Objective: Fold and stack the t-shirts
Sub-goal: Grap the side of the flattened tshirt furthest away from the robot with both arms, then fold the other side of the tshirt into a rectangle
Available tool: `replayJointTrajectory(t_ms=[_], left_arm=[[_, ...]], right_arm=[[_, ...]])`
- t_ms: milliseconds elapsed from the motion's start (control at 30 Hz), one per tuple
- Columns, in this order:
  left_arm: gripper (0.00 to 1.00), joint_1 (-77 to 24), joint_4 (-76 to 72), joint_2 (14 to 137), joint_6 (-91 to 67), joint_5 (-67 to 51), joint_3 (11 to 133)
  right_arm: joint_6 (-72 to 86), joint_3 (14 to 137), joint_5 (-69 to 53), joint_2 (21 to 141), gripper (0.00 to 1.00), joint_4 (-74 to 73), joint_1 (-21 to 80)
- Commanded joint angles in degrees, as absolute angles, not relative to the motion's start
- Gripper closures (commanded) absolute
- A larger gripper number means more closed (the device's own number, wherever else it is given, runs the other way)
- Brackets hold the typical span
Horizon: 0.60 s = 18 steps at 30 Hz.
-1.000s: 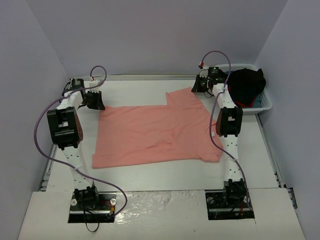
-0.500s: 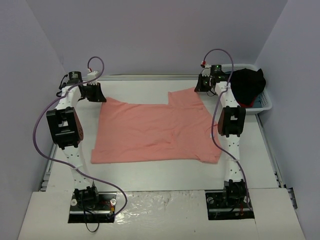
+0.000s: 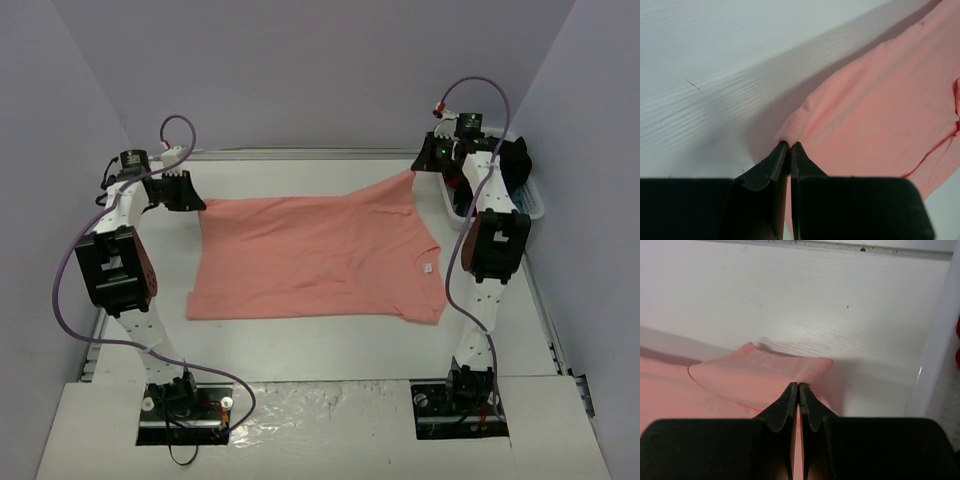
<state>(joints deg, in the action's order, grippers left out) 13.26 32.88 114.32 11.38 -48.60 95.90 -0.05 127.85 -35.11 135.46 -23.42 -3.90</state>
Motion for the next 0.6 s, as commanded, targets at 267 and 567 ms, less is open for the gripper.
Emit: replayJointTrajectory(t_ms=[267,567], left_arm=[[0.98,17.49,34.28,104.07,17.40,-54.49,87.46],[0.97,18.19,43.32,101.08,29.08,-59.15,83.77]], right_arm=[[-5.18,105.94,-40.69,116.20,1.00,-26.45,-6.33],[-9.05,92.91,-40.69,106.79,1.00,-27.77,-6.24]])
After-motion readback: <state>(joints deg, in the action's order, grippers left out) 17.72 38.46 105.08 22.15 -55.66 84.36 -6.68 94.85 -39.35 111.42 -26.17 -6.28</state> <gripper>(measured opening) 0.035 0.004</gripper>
